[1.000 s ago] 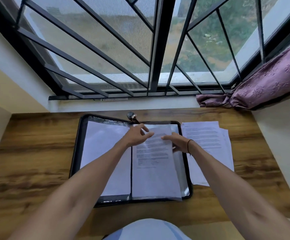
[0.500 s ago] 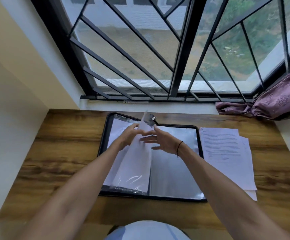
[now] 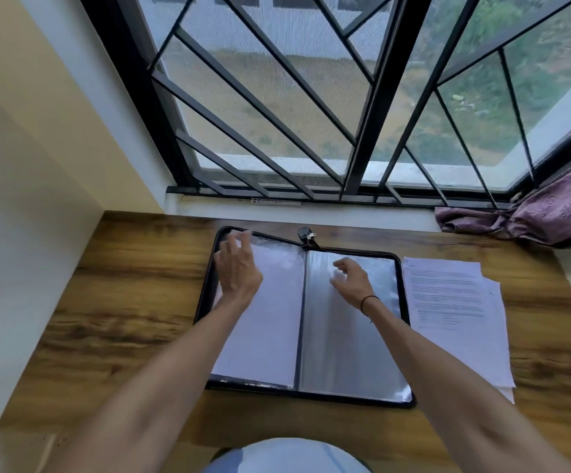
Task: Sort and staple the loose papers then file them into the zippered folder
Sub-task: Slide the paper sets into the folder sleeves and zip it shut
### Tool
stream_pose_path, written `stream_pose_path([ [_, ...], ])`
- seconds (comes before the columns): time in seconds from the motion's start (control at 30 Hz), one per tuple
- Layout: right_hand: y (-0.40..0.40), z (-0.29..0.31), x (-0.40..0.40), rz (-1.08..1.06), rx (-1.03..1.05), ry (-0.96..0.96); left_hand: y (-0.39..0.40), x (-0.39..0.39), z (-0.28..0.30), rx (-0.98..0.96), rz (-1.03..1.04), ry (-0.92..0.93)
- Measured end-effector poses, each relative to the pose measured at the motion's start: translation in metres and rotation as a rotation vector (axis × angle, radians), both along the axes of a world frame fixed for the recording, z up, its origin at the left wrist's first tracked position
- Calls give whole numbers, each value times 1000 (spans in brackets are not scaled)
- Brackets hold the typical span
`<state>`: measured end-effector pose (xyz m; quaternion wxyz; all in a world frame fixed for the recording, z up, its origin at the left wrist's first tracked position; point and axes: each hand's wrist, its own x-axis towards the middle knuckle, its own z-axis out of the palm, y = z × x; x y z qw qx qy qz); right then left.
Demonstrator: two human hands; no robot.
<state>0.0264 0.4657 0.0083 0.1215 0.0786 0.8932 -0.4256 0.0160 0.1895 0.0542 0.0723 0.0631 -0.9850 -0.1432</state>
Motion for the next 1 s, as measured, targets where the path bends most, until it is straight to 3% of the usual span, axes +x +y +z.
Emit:
stream_pose_path([
  [0.07, 15, -7, 0, 16, 70, 3, 17, 3, -1, -67, -210, -5],
  [0.17, 34, -14, 1, 19, 187, -12, 47, 6, -14, -95, -524, -201],
  [0.23, 44, -17, 2, 19, 259, -23, 64, 9, -24, -130, -628, -303],
  [0.57, 87, -33, 1, 263, 624, -185, 112, 19, -52, -388, -841, -481],
  [0.73, 86, -32, 5, 261, 706, -58, 119, 18, -52, -383, -824, -470],
  [0.83, 78, -23, 6, 168, 648, 110, 122, 20, -52, -369, -810, -479],
  [1.0, 73, -9, -5, -56, 212, 73, 128, 14, -48, -218, -710, -521],
])
